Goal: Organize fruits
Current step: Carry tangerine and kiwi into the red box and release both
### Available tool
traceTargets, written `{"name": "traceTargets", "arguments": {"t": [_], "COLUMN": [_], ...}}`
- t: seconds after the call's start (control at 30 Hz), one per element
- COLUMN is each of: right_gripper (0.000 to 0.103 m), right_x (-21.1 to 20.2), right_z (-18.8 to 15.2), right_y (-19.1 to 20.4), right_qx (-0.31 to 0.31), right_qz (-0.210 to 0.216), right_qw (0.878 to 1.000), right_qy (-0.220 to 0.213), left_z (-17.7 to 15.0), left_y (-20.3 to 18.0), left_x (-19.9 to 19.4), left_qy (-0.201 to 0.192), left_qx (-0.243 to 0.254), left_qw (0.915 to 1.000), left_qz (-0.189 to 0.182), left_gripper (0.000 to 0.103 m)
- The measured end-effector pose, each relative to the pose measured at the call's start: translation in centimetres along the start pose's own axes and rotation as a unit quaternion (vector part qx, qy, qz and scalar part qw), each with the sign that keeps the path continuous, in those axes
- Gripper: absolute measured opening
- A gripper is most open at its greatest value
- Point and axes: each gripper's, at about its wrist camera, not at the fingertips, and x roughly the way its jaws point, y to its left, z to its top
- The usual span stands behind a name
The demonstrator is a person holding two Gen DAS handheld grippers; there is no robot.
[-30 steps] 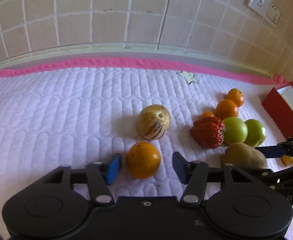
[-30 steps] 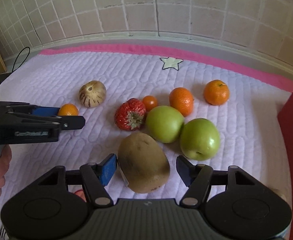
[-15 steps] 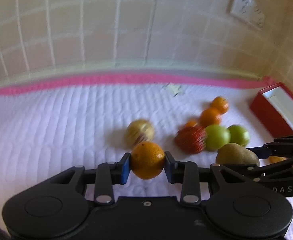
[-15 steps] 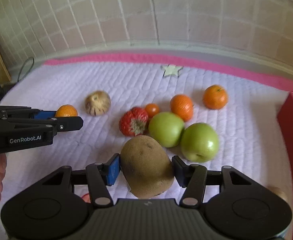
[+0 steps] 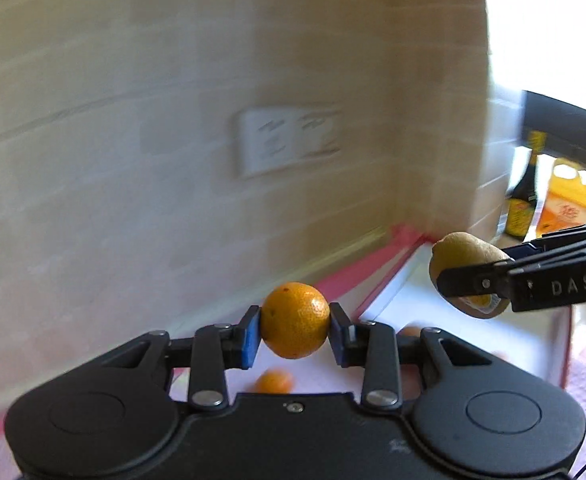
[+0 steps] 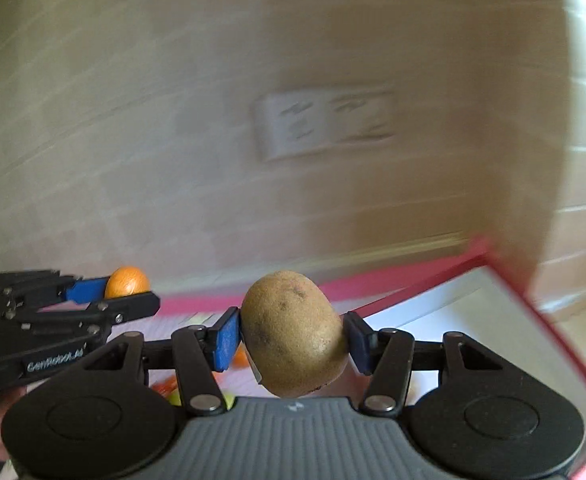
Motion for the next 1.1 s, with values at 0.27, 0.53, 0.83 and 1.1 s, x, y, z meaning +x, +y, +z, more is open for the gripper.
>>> {"name": "traceTargets", "arguments": {"t": [0.27, 0.53, 0.83, 1.1], "right_gripper": [0.057, 0.057, 0.057, 0.058], "right_x": [-2.8, 0.5, 3.1, 4.8], "right_z": [-0.2, -2.8, -5.5, -6.5], "right_y": [-9.0, -15.1, -16.7, -16.6], "right_qx": [0.085, 0.151, 0.186, 0.185], "right_qz": [-0.105, -0.148, -0.152, -0.153], "right_qw": [0.99, 0.977, 0.967, 0.963], "right_qy": [-0.029, 0.037, 0.086, 0.121], "left_z": [5.2, 3.2, 0.5, -0.1], "left_y": [-6.8, -10.2, -9.8, -11.7], "left_x": [7.0, 14.1, 18.9, 21.9], "left_qy": [-0.006, 0.061, 0.135, 0.175], "left_qx": [0.032, 0.008, -0.023, -0.008], "left_qw": [0.994, 0.9864, 0.9716, 0.9631], "left_qz": [-0.104, -0.153, -0.193, -0.205], "left_gripper": [0.041, 0.041, 0.041, 0.053]}}
